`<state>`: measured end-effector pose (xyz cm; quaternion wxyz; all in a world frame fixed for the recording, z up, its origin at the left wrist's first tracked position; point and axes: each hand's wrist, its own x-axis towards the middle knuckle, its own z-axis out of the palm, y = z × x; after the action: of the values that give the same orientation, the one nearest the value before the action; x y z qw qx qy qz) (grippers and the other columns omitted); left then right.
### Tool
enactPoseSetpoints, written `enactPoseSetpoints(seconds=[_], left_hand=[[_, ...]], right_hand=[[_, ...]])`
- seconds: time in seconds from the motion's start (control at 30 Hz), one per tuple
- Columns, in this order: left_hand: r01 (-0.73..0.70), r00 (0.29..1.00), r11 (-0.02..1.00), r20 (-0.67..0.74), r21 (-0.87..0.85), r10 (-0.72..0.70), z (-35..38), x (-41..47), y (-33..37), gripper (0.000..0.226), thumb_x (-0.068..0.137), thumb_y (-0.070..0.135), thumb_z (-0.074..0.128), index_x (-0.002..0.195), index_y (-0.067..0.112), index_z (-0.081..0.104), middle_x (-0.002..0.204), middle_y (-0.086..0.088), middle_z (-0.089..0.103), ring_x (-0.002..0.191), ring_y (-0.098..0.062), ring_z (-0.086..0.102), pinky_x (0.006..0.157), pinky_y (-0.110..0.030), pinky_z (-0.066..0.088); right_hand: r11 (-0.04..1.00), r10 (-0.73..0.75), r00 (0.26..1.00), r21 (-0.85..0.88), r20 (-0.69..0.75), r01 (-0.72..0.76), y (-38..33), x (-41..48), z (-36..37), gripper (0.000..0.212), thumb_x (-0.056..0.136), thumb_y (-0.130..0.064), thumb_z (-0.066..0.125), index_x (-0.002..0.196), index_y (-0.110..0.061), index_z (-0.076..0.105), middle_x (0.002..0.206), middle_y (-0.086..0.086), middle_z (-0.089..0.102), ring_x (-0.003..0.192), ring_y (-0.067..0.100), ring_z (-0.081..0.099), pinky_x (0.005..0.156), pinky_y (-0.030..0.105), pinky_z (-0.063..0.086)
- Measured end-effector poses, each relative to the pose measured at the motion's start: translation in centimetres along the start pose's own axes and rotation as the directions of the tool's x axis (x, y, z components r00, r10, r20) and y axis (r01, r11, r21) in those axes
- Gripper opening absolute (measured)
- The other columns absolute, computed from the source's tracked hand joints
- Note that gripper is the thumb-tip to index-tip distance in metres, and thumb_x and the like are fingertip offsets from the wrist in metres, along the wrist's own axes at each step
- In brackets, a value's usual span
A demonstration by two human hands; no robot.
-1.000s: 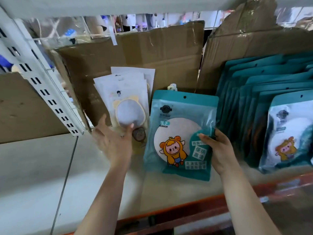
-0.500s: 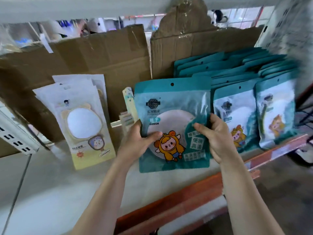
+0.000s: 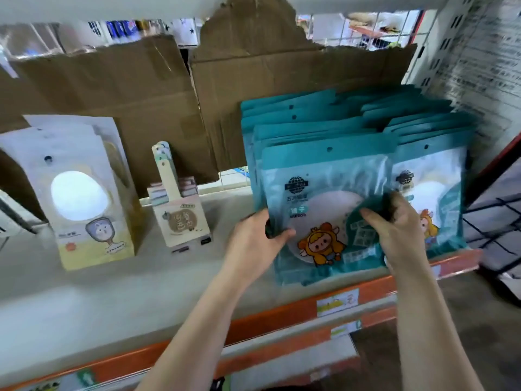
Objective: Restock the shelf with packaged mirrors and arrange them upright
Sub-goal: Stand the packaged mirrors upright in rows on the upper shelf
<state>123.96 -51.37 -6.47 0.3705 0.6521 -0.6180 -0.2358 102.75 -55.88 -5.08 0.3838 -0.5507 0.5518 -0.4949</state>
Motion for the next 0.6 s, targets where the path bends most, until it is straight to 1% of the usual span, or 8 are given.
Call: enactPoseSetpoints(seconds=[0.03,0.07,0.1,0.27,0.37,0.47,0.53,0.6], left_hand=[[0.015,1.0,1.0,-0.017,0.025,-0.015,0.8,-0.1,-0.1,0.036,0.08,0.041,0.069,0.111,0.023,0.062,0.108,0.011,0.067,0.097,-0.011,0.062,0.083,-0.032,0.053],[0.03,0.999,0.998,-0.038,0.047,-0.029,1.4,-0.1,0.0,0.038,0.079,0.043,0.069,0.11,0.023,0.062,0.108,0.008,0.068,0.097,-0.013,0.063,0.084,-0.037,0.053],[0.042,0.998,0.997,-0.059,0.065,-0.038,1.9,-0.1,0.2,0.039,0.079,0.044,0.069,0.111,0.022,0.062,0.108,0.005,0.068,0.098,-0.015,0.063,0.084,-0.038,0.053],[0.083,0.99,0.99,-0.121,0.115,-0.069,4.0,0.1,1.4,0.043,0.081,0.043,0.068,0.112,0.016,0.054,0.113,-0.002,0.065,0.102,-0.019,0.061,0.085,-0.032,0.053],[0.104,0.986,0.988,-0.139,0.114,-0.088,4.9,0.0,2.0,0.045,0.082,0.041,0.067,0.114,0.015,0.049,0.119,-0.005,0.063,0.106,-0.021,0.061,0.084,-0.029,0.05],[0.107,0.984,0.986,-0.152,0.124,-0.088,5.4,-0.1,2.2,0.047,0.08,0.043,0.068,0.113,0.015,0.048,0.118,-0.006,0.063,0.106,-0.023,0.061,0.085,-0.033,0.053],[0.108,0.981,0.985,-0.173,0.134,-0.084,5.7,-0.2,2.0,0.05,0.076,0.047,0.069,0.108,0.015,0.048,0.112,-0.005,0.065,0.1,-0.023,0.062,0.081,-0.037,0.055],[0.124,0.977,0.984,-0.189,0.129,-0.098,5.6,-0.6,2.1,0.048,0.076,0.052,0.066,0.104,0.018,0.047,0.101,-0.001,0.064,0.09,-0.02,0.062,0.075,-0.037,0.055]], right_hand=[[1.0,0.004,1.0,-0.024,-0.008,-0.004,0.4,0.1,-0.3,0.015,0.088,-0.008,0.061,0.098,-0.018,0.056,0.092,-0.009,0.063,0.088,0.01,0.06,0.091,0.039,0.049],[0.999,0.005,1.0,-0.041,-0.011,-0.005,0.7,0.3,-0.6,0.017,0.088,-0.008,0.062,0.098,-0.019,0.055,0.091,-0.01,0.062,0.087,0.008,0.059,0.09,0.038,0.048],[0.998,0.004,1.0,-0.058,-0.011,-0.005,1.0,0.5,-0.8,0.017,0.087,-0.008,0.062,0.097,-0.02,0.055,0.091,-0.011,0.062,0.087,0.008,0.059,0.09,0.037,0.048],[0.982,-0.01,1.0,-0.189,-0.02,0.006,2.3,1.7,-1.7,0.022,0.086,-0.011,0.065,0.105,-0.012,0.053,0.096,-0.001,0.06,0.091,0.018,0.057,0.087,0.033,0.048],[0.961,-0.07,0.993,-0.273,-0.099,0.04,3.2,1.9,-2.0,0.036,0.083,-0.013,0.07,0.114,-0.008,0.052,0.106,0.001,0.054,0.098,0.016,0.05,0.088,0.03,0.043],[0.951,-0.117,0.969,-0.305,-0.219,0.046,3.9,1.5,-1.7,0.056,0.077,-0.011,0.074,0.126,-0.008,0.047,0.115,-0.001,0.045,0.107,0.015,0.042,0.089,0.026,0.034],[0.939,-0.199,0.939,-0.328,-0.281,0.101,4.3,1.1,-1.4,0.059,0.075,-0.009,0.075,0.127,-0.007,0.047,0.119,0.008,0.047,0.112,0.023,0.042,0.093,0.033,0.035],[0.9,-0.346,0.885,-0.376,-0.313,0.219,4.8,0.8,-0.9,0.053,0.075,-0.011,0.073,0.123,-0.003,0.05,0.118,0.016,0.051,0.112,0.027,0.043,0.103,0.041,0.034]])
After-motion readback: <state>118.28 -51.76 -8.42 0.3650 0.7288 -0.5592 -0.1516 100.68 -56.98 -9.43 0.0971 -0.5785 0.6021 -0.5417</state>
